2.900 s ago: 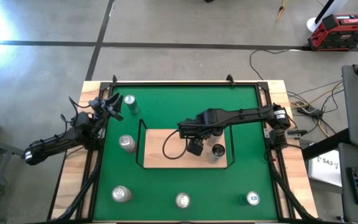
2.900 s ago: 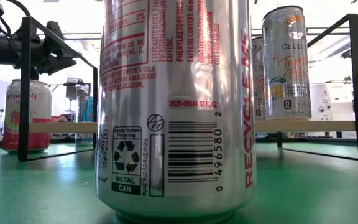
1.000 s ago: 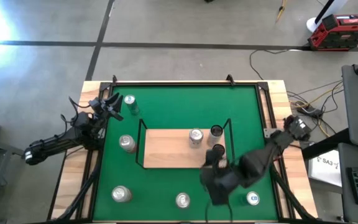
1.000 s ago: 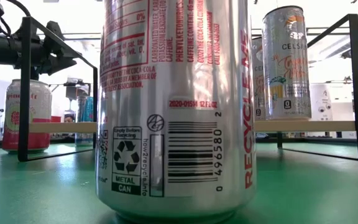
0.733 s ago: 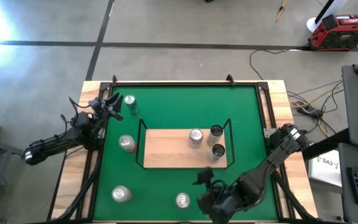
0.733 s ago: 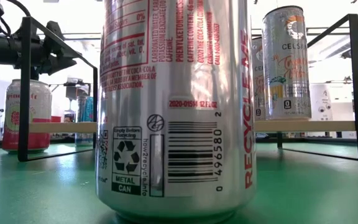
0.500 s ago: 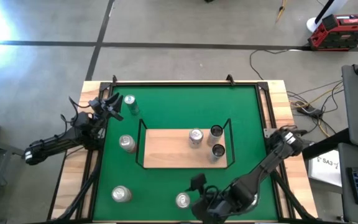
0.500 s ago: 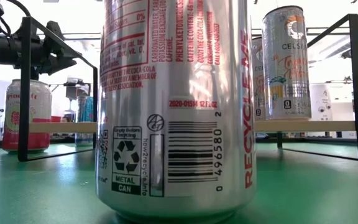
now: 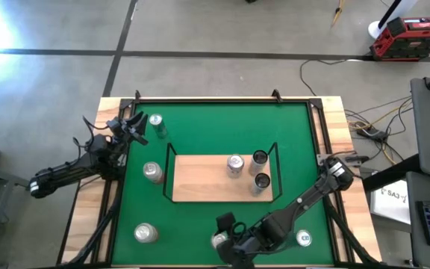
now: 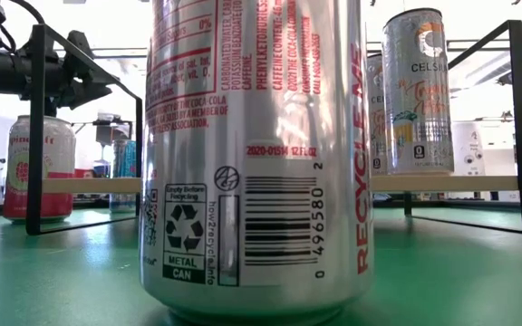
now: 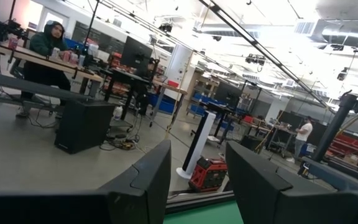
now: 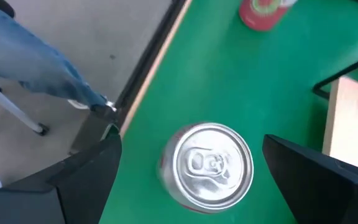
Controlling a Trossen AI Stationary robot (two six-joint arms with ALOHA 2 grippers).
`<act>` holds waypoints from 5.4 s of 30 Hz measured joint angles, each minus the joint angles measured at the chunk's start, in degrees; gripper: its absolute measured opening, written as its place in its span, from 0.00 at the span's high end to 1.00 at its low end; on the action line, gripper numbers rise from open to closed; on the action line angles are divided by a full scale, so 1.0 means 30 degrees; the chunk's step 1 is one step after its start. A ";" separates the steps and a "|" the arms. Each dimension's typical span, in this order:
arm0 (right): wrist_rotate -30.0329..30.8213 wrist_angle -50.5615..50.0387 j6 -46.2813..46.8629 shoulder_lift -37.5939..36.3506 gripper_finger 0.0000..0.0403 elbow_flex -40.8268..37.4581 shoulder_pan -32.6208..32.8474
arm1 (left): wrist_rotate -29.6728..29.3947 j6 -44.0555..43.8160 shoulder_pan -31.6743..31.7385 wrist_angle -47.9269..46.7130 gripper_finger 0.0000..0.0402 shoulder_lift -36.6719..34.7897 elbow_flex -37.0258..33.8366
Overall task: Place canned beverage on shelf
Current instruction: Put the red and silver soda can on the shelf and align with the other red and silver soda can
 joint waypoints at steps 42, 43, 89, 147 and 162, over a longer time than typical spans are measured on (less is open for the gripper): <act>-0.1023 0.0000 0.2367 0.0262 0.19 -0.1151 -0.0827 | -0.0004 -0.0003 0.0000 -0.0017 0.66 0.0015 0.0000; -0.1059 0.0037 0.2447 0.0262 0.19 -0.1177 -0.0827 | -0.0003 -0.0007 0.0000 -0.0014 0.66 0.0012 0.0000; -0.1364 0.1974 0.4354 0.0262 0.16 -0.2586 -0.1101 | -0.0005 -0.0005 0.0000 -0.0021 0.66 0.0015 0.0000; 0.4980 -0.9493 2.9182 0.0240 0.25 -0.1239 0.0212 | -0.0006 -0.0004 0.0000 -0.0020 0.66 0.0015 0.0000; 0.4411 -0.8629 2.5324 0.0262 0.04 -0.1102 0.0274 | -0.0003 0.0000 0.0000 -0.0021 0.66 0.0015 0.0000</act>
